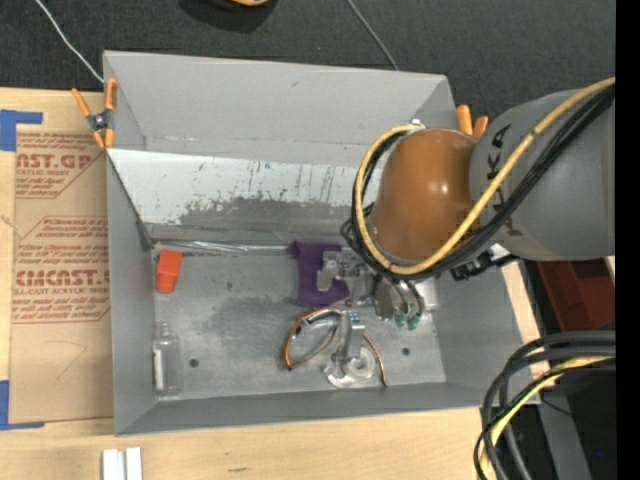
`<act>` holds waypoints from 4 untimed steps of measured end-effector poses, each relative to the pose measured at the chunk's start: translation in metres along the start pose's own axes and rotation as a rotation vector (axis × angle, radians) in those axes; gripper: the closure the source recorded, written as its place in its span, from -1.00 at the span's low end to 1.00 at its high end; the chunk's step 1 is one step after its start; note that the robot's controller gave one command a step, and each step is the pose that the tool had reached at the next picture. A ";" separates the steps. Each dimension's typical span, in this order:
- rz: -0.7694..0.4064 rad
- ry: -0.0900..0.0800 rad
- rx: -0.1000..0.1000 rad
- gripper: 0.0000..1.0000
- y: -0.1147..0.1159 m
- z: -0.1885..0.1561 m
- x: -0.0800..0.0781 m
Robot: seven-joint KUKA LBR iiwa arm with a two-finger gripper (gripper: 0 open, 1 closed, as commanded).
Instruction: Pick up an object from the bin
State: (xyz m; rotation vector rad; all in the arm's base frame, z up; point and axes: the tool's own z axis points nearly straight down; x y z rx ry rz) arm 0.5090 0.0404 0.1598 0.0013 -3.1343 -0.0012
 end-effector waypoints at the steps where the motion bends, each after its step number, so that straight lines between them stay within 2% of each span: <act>1: 0.001 -0.008 0.000 -1.00 0.000 -0.004 -0.002; 2: -0.175 -0.004 0.000 -1.00 -0.008 0.040 -0.063; 3: 0.114 -0.008 -0.001 -1.00 0.028 0.048 -0.032; 4: -0.162 -0.006 0.000 -1.00 0.024 0.037 -0.022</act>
Offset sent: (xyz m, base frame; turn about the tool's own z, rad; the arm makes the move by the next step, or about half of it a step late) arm 0.0625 -0.0082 -0.0394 -0.1768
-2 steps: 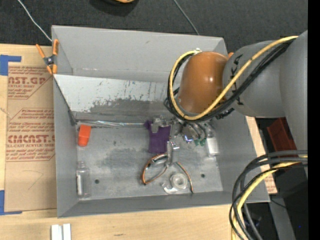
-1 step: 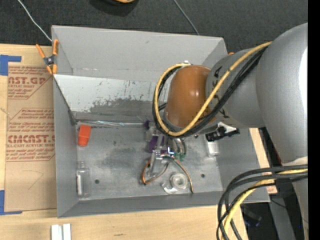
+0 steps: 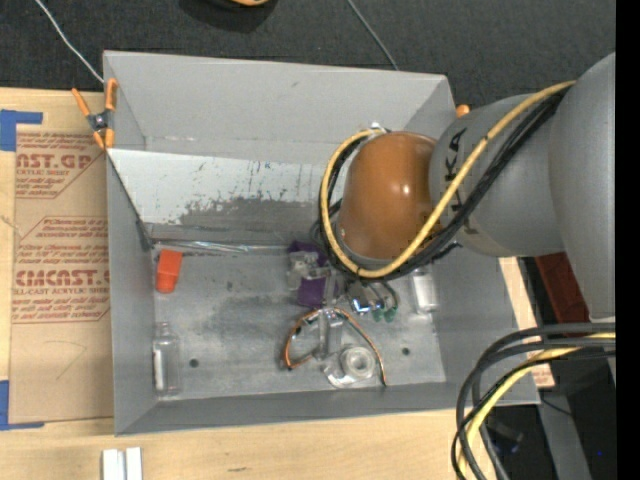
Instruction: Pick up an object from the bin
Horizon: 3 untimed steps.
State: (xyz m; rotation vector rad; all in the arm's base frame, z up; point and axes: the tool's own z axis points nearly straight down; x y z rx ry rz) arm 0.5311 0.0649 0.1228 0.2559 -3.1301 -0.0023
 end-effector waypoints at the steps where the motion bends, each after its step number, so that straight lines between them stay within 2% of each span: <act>1: 0.082 -0.004 -0.001 -1.00 -0.029 0.029 -0.024; 2: -0.248 -0.002 0.000 -1.00 -0.062 0.042 -0.017; 3: 0.218 -0.006 -0.002 1.00 -0.056 0.045 -0.022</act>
Offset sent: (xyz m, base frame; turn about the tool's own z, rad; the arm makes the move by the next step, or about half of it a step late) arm 0.0257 -0.0679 -0.0456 -0.2768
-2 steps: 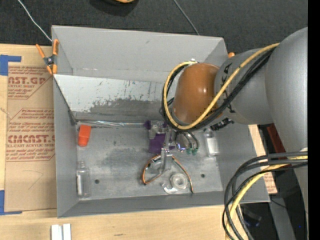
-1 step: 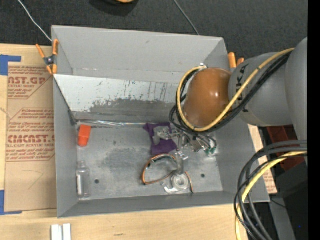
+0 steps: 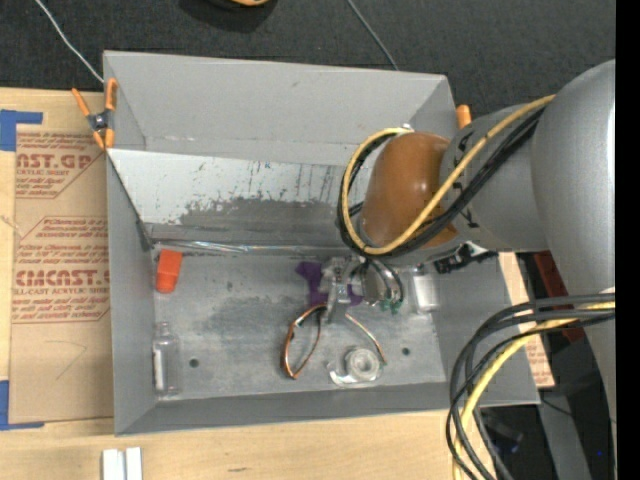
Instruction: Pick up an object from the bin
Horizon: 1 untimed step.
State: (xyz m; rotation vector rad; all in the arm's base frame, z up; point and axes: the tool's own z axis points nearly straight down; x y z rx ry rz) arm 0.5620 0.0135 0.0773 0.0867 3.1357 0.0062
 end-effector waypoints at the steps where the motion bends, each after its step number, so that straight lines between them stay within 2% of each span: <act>1: 0.000 0.000 0.000 1.00 0.000 0.000 0.000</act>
Offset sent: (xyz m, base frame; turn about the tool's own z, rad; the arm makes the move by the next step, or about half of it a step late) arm 0.0020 -0.0037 0.1742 0.0608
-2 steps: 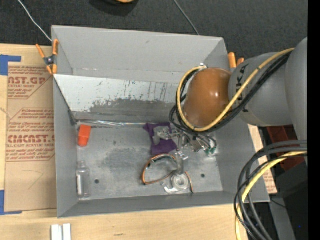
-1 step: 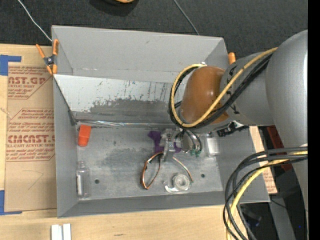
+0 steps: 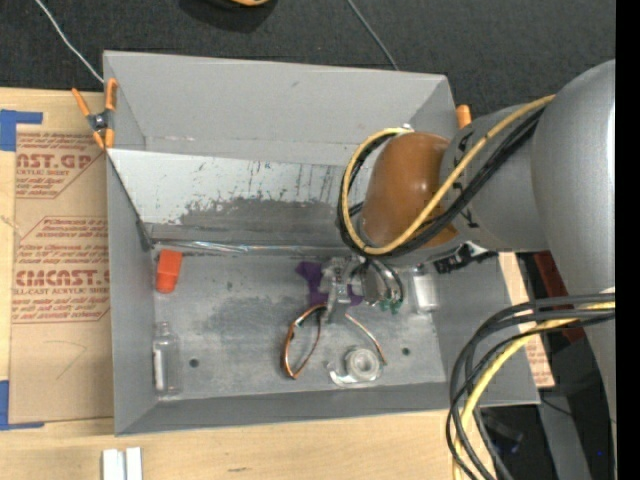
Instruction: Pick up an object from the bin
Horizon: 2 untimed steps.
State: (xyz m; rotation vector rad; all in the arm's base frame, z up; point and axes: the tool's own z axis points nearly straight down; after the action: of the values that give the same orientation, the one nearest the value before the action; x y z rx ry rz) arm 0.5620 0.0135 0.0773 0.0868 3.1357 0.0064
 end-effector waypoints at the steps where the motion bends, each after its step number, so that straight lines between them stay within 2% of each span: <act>1: 0.035 0.003 0.000 1.00 -0.001 -0.101 -0.001; 2: 0.029 -0.006 0.000 1.00 -0.022 -0.025 -0.021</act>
Offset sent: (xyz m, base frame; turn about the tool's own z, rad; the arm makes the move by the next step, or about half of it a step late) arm 0.0203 -0.0266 0.0164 0.0288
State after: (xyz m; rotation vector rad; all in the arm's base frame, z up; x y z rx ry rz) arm 0.5816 -0.0098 0.1022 0.1322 3.1283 0.0058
